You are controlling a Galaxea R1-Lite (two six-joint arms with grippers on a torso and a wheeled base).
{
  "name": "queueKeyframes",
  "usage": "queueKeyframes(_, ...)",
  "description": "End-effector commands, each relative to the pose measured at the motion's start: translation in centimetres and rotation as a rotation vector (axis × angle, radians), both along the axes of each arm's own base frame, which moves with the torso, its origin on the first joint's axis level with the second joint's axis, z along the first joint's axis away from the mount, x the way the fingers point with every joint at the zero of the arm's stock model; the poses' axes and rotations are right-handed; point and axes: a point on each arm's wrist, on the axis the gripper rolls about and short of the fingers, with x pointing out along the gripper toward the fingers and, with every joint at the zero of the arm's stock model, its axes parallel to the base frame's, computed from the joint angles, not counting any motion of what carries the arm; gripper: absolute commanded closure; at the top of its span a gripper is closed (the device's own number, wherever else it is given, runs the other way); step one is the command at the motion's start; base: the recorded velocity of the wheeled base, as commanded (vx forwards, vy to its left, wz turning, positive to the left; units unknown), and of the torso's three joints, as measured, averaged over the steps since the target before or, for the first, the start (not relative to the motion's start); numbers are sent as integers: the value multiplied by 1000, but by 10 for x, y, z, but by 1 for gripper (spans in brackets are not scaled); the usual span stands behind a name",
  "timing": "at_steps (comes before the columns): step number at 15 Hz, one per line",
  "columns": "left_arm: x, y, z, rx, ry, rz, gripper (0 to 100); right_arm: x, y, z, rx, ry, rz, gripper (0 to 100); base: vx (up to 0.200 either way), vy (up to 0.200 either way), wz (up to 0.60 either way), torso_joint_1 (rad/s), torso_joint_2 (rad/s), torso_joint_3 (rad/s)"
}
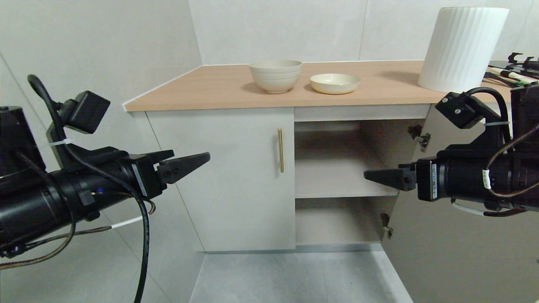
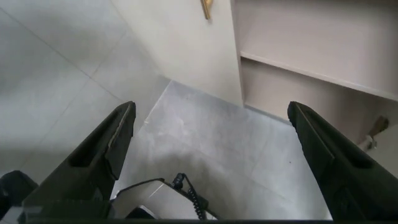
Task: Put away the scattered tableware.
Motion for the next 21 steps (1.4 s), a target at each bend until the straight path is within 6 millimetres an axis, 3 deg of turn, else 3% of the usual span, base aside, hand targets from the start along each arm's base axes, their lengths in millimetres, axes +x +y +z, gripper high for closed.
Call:
queueKeyframes(1,-5,1,5,-8,-24,-3,0,-6,-4,7,5,-9,1,0,0,0,0,0,0,0)
queueKeyframes(6,-5,1,6,-8,-24,-4,0,-18,-10,16,14,-19,7,0,120,0,0,1,0,0)
queueKeyframes(14,-4,1,5,-7,-21,-4,0,-21,-12,10,-3,11,12,0,200,0,0,1,5,1)
queueKeyframes(21,-15,2,10,-4,36,-84,0,-24,-14,11,-9,0,10,0,0,0,0,0,0,0)
